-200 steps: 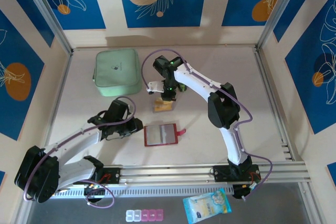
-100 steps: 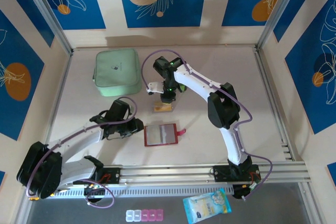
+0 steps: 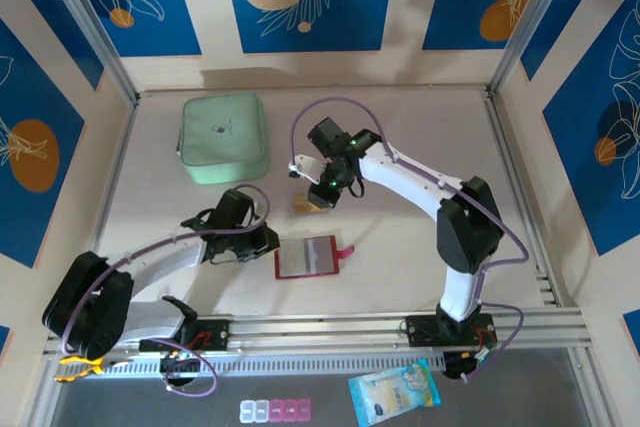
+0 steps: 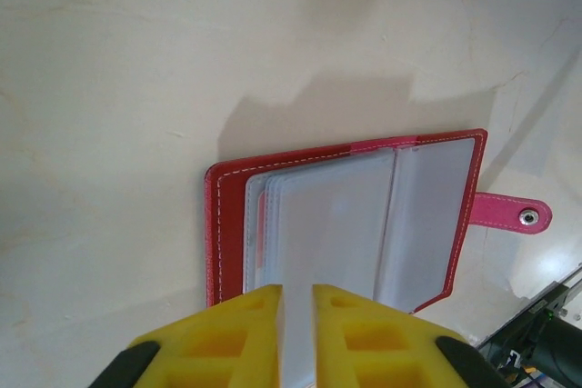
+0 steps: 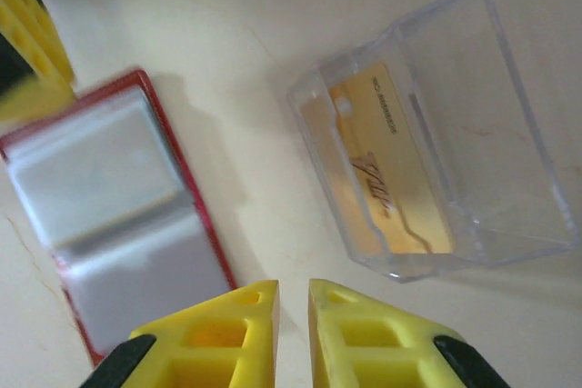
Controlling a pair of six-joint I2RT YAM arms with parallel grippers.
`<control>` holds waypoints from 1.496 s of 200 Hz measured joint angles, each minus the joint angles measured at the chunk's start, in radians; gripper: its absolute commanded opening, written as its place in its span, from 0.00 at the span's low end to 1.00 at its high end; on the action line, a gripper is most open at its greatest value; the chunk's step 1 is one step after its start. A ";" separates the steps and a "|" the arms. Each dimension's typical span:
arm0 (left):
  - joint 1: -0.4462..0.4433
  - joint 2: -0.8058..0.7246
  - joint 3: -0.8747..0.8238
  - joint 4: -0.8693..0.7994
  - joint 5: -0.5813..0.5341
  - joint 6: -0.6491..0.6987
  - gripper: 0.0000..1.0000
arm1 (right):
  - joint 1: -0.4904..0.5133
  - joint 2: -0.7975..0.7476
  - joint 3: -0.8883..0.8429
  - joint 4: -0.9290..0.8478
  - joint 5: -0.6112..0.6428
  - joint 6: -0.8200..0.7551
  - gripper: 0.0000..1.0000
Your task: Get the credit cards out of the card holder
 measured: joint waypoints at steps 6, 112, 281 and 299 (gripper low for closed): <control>-0.002 0.004 0.000 0.003 0.000 -0.001 0.11 | 0.006 -0.015 -0.026 0.024 -0.006 0.042 0.17; -0.034 0.047 -0.016 -0.004 -0.018 -0.003 0.02 | 0.094 -0.255 -0.396 0.354 0.009 0.778 0.05; -0.041 0.076 -0.026 -0.003 -0.040 -0.003 0.01 | 0.128 -0.197 -0.583 0.568 -0.187 1.157 0.25; -0.041 0.079 -0.026 -0.002 -0.040 -0.003 0.02 | 0.130 -0.159 -0.579 0.582 -0.204 1.165 0.26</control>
